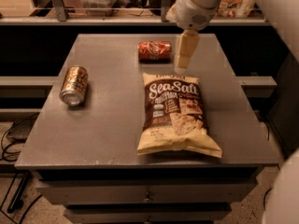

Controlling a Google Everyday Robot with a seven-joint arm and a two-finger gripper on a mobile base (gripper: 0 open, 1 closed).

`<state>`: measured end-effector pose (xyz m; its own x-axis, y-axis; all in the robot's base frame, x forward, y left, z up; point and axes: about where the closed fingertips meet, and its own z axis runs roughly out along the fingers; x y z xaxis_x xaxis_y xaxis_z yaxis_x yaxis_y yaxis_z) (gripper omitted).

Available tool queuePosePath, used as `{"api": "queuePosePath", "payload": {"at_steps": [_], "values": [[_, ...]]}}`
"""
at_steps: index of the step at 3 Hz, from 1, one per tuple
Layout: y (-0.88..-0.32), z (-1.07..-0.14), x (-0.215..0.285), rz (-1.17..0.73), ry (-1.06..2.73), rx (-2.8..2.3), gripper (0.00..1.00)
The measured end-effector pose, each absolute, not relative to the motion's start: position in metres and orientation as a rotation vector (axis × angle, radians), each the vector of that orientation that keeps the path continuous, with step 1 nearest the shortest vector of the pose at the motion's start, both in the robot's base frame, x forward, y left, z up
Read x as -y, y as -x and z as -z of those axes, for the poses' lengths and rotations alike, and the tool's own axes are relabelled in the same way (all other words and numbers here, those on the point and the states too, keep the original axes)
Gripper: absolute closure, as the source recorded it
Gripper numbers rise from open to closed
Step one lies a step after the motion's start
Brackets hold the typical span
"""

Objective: Place coke can upright

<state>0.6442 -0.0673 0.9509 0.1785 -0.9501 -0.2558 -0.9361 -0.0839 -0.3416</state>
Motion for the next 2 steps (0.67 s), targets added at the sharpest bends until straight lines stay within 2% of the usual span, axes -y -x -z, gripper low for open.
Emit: {"api": "queuePosePath", "payload": {"at_steps": [2], "values": [[-0.717,-0.919,0.053,0.149,1.989,-1.829,0.00]]}}
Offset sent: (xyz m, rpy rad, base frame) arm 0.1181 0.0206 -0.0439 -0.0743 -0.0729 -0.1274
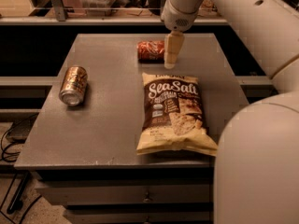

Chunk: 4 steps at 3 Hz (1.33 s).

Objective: Place coke can upright

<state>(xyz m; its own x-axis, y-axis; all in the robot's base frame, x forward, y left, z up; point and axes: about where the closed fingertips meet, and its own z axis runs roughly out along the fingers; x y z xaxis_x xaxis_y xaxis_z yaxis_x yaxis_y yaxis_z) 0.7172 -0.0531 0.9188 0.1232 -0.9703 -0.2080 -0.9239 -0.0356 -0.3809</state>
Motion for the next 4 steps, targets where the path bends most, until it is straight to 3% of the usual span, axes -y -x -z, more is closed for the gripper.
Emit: {"api": "queuePosePath", "payload": {"at_steps": [4], "values": [[-0.753,-0.868,0.039,0.181,2.080,-1.970,0.00]]}}
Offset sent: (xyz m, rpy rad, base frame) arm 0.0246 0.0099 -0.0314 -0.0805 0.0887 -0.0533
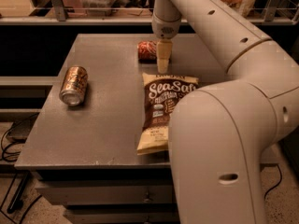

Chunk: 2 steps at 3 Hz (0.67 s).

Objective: Place coke can upright

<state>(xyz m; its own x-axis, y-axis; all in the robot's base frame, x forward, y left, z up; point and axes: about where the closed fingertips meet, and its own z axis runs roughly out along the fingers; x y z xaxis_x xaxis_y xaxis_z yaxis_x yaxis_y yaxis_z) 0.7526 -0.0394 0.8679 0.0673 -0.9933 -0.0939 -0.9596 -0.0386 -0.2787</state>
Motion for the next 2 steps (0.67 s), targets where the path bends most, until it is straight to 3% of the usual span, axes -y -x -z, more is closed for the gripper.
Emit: {"api": "queuePosePath", "payload": {"at_steps": [2], "values": [[-0.773,-0.841,0.031,0.259,2.180,-2.000,0.00]]}}
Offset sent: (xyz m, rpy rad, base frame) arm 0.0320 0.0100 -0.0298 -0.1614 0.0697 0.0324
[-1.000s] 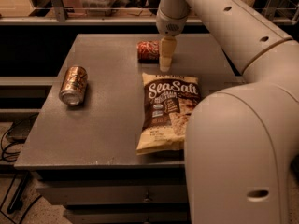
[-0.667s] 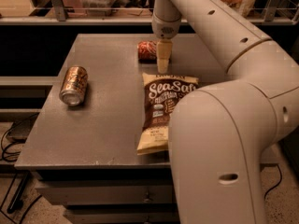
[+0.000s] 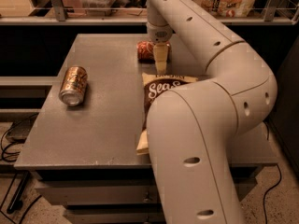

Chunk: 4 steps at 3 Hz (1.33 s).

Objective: Place coke can upright

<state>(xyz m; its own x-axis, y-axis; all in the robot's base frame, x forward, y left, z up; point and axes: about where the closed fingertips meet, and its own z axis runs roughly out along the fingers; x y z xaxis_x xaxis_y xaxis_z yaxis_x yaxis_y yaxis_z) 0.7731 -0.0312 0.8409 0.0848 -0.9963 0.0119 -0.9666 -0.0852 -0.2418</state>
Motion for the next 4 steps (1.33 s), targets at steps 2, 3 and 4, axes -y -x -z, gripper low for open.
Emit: {"api": "queuePosePath", "payload": {"at_steps": [2,3,4], "values": [[-0.777,-0.841,0.021,0.243,2.216,-1.952,0.42],[-0.772,-0.855,0.018,0.225,2.198,-1.919,0.65],[-0.761,-0.875,0.020,0.176,2.144,-1.891,0.88]]}}
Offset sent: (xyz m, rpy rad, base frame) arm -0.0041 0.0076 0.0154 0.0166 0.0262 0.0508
